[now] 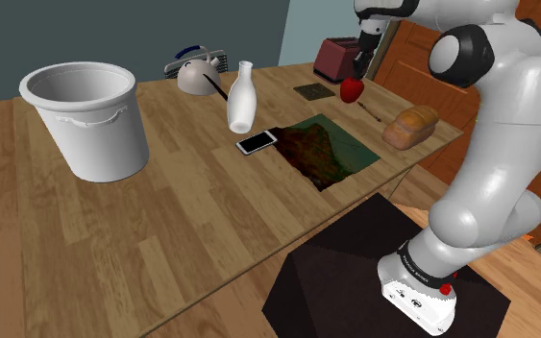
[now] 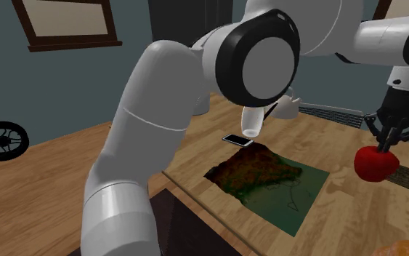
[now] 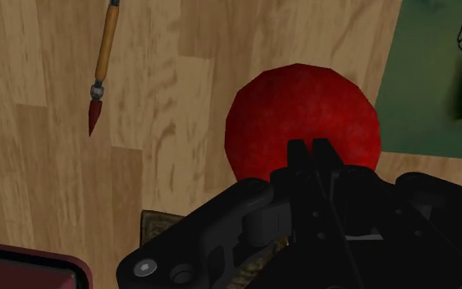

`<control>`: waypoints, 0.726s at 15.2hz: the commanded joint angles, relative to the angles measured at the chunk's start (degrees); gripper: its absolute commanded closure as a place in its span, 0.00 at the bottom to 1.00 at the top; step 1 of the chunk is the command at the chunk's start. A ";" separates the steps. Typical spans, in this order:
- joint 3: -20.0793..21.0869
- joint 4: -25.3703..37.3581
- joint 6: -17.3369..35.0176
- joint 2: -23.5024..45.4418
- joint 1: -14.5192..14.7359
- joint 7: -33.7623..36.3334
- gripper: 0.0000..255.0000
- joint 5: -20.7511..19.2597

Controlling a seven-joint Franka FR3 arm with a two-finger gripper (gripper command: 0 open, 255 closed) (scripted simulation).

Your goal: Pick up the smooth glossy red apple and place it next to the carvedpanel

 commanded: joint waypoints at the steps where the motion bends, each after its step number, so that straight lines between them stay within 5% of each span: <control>1: -0.09 8.00 -2.39 5.57 -1.93 -1.59 1.00 0.97; 3: 0.03 18.13 -5.98 12.02 -4.11 -2.82 1.00 1.92; 11: 0.07 9.49 1.19 10.59 -3.42 -2.56 1.00 1.71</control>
